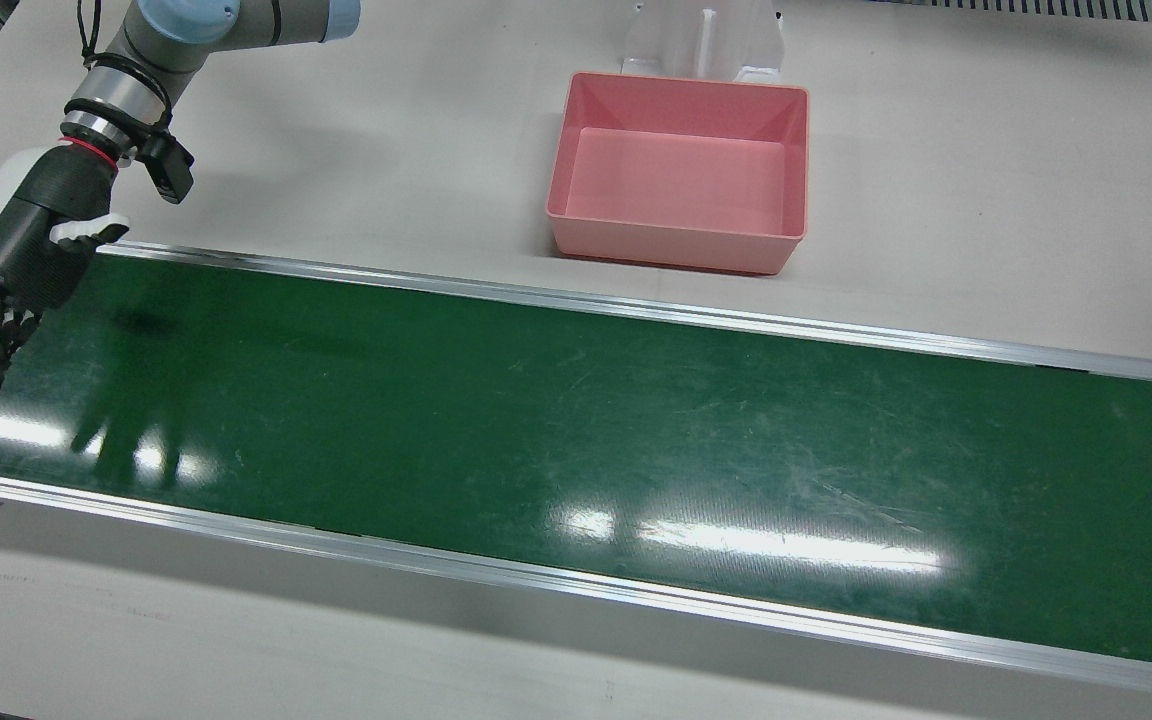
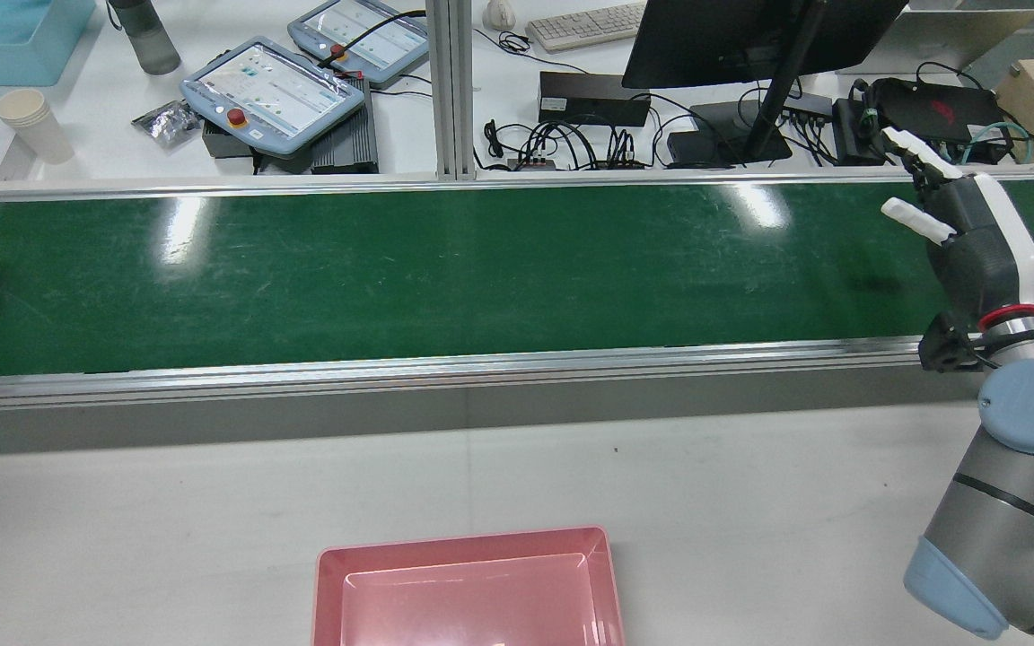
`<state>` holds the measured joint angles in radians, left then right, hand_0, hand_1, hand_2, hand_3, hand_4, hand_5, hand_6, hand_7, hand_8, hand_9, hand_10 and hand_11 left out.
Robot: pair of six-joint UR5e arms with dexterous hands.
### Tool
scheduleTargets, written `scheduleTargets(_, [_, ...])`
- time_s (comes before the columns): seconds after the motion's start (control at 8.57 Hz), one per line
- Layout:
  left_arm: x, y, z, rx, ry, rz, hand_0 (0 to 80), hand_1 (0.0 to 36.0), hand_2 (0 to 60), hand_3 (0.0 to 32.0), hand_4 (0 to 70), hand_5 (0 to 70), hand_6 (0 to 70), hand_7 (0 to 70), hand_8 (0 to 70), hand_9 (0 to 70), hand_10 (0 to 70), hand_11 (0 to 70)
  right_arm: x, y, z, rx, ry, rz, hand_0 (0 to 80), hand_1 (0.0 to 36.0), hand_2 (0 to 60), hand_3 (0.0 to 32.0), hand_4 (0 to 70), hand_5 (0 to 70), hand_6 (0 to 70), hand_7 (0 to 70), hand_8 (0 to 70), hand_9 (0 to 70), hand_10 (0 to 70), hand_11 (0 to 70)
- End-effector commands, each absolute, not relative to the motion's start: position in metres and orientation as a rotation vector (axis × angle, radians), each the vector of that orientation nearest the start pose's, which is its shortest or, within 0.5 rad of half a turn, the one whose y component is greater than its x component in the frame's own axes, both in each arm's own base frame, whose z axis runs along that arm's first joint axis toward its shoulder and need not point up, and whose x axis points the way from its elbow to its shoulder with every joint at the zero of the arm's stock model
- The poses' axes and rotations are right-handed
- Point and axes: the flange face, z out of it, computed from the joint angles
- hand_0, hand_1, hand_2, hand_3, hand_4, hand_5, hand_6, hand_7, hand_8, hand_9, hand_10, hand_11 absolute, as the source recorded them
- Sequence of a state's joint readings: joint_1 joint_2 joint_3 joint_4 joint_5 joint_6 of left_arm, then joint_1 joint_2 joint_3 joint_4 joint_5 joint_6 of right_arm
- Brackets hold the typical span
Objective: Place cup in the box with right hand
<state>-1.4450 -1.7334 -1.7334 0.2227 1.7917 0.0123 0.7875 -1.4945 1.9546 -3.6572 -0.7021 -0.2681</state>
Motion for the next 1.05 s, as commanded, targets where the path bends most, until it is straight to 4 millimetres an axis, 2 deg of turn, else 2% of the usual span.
scheduleTargets(0.0, [-0.042, -0.557, 0.546, -0.336, 2.132, -1.916, 0.0, 0.0, 0.0, 0.0, 0.0, 0.0, 0.0, 0.0, 0.0, 0.0, 0.0, 0.0, -0.168, -0.46, 0.514, -0.44, 2.264, -2.369, 32.7, 3.5, 0.0, 0.0, 0.0, 2.2, 4.2, 15.5, 4.6, 8.4, 0.0, 0.0])
scheduleTargets(0.23, [-0.042, -0.557, 0.546, -0.336, 2.132, -1.916, 0.0, 0.0, 0.0, 0.0, 0.0, 0.0, 0.0, 0.0, 0.0, 0.0, 0.0, 0.0, -0.171, -0.46, 0.512, -0.429, 2.27, -2.36, 31.5, 3.4, 0.0, 0.0, 0.0, 2.3, 4.2, 14.9, 4.6, 8.4, 0.0, 0.0])
scheduleTargets(0.47, [-0.042, -0.557, 0.546, -0.336, 2.132, -1.916, 0.0, 0.0, 0.0, 0.0, 0.0, 0.0, 0.0, 0.0, 0.0, 0.0, 0.0, 0.0, -0.187, -0.462, 0.515, -0.361, 2.32, -2.297, 27.0, 2.6, 0.0, 0.0, 0.0, 2.2, 4.3, 14.6, 4.9, 9.5, 0.7, 1.7])
scheduleTargets(0.7, [-0.042, -0.557, 0.546, -0.336, 2.132, -1.916, 0.0, 0.0, 0.0, 0.0, 0.0, 0.0, 0.0, 0.0, 0.0, 0.0, 0.0, 0.0, -0.199, -0.462, 0.523, -0.349, 2.329, -2.31, 24.3, 2.4, 0.0, 0.0, 0.0, 2.1, 4.3, 14.4, 5.1, 10.3, 1.6, 2.9])
scheduleTargets(0.93, [-0.042, -0.557, 0.546, -0.336, 2.131, -1.916, 0.0, 0.0, 0.0, 0.0, 0.0, 0.0, 0.0, 0.0, 0.0, 0.0, 0.0, 0.0, -0.2, -0.462, 0.522, -0.35, 2.328, -2.308, 23.3, 2.5, 0.0, 0.0, 0.0, 2.1, 4.3, 14.4, 5.3, 10.3, 1.2, 2.5])
